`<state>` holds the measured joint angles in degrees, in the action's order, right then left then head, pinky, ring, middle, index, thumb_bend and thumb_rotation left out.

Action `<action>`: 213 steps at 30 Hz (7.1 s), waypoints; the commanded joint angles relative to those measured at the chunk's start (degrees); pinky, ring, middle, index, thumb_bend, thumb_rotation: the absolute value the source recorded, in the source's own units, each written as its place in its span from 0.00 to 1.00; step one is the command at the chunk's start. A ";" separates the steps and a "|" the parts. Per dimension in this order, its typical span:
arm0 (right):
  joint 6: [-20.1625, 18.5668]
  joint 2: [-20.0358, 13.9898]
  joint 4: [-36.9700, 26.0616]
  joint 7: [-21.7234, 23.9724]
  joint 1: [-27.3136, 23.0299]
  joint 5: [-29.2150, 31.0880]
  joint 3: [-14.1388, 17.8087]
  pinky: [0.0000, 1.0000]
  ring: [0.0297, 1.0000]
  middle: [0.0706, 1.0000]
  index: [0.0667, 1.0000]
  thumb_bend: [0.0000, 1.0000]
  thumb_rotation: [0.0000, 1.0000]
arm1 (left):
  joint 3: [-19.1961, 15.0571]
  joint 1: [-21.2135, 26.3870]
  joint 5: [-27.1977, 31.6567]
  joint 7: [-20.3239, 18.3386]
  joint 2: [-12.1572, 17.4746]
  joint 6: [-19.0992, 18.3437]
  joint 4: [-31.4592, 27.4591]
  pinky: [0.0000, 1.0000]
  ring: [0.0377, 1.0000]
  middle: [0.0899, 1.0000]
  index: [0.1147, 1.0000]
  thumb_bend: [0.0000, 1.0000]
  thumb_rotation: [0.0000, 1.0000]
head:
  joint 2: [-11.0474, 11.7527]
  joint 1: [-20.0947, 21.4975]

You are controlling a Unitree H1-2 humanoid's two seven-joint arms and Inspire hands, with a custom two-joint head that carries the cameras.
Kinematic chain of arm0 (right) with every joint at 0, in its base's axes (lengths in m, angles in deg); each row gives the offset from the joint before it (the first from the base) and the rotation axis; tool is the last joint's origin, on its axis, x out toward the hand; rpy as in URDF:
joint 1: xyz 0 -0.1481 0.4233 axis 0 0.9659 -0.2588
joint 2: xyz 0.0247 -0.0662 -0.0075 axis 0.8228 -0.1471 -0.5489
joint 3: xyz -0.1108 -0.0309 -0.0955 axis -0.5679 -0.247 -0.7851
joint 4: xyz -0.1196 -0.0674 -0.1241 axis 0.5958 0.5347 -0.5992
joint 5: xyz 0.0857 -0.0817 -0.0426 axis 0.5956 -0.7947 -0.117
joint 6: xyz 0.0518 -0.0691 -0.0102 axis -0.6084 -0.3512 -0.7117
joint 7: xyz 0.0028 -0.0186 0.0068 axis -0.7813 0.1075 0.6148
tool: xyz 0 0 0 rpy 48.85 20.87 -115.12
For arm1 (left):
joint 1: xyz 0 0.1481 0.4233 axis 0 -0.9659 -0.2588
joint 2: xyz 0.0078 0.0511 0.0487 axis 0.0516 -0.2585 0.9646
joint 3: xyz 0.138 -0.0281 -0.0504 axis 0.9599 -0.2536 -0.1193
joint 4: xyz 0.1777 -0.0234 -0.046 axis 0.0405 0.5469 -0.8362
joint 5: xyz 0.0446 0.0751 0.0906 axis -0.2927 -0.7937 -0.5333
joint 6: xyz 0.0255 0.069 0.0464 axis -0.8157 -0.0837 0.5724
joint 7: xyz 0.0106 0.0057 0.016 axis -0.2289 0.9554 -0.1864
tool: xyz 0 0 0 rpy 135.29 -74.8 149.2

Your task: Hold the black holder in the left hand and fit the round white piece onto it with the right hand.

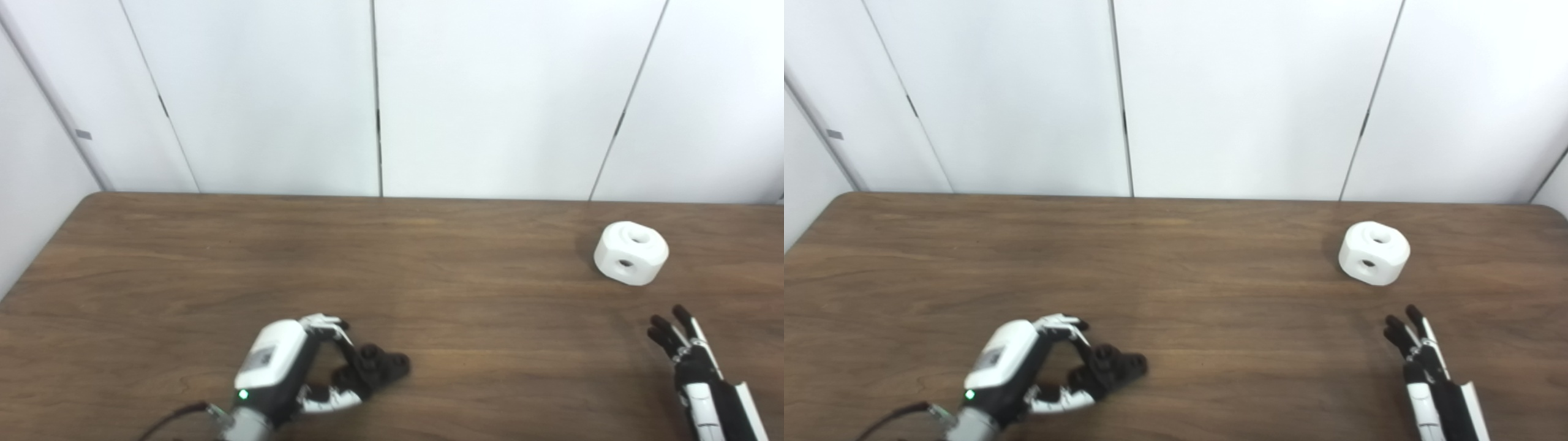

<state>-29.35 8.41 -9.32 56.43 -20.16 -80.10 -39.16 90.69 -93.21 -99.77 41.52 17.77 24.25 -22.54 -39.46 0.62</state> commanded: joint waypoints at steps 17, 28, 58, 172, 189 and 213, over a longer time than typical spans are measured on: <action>-2.82 0.61 -3.58 -1.94 0.37 1.16 -0.27 1.00 0.89 0.87 0.93 0.55 0.80 | 3.02 -3.48 -5.25 -1.41 -3.46 4.24 2.37 0.88 0.87 0.78 0.42 0.52 0.05 | -1.69 1.44; -11.89 -2.51 -9.47 -5.45 -6.19 -10.62 1.38 0.93 0.90 0.85 0.85 0.72 0.38 | 1.52 -3.51 -4.77 -0.95 -2.99 5.83 3.43 0.86 0.87 0.77 0.42 0.52 0.05 | -1.03 5.93; -30.30 -13.67 4.66 -2.61 -32.32 -31.37 -5.93 0.87 0.96 0.93 0.88 0.84 0.35 | -3.94 -3.85 0.32 -5.24 0.70 9.13 2.20 0.80 0.83 0.74 0.42 0.52 0.04 | -0.39 17.90; -22.45 -24.28 14.07 -1.79 -37.03 -30.01 -8.15 0.85 0.88 0.76 0.45 0.52 0.13 | 0.22 -1.87 -7.41 -9.81 -5.61 1.99 -0.39 0.85 0.89 0.77 0.42 0.52 0.05 | -10.30 -4.08; -22.14 -23.98 15.34 -1.73 -37.21 -30.31 -7.80 0.86 0.88 0.76 0.45 0.52 0.13 | -0.81 -2.32 -5.16 -7.19 -7.74 2.13 -0.59 0.83 0.84 0.73 0.42 0.52 0.08 | -9.84 -4.43; -21.99 -23.95 16.59 -1.73 -36.73 -30.28 -7.52 0.87 0.88 0.76 0.45 0.52 0.13 | -2.05 -2.47 -5.46 -4.28 -9.45 2.53 -0.26 0.77 0.83 0.77 0.63 1.00 0.26 | -9.71 -4.36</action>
<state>-52.91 -13.87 8.16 55.85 -55.37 -110.14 -47.45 88.59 -95.21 -105.17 37.70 8.26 27.49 -23.14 -49.13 -3.69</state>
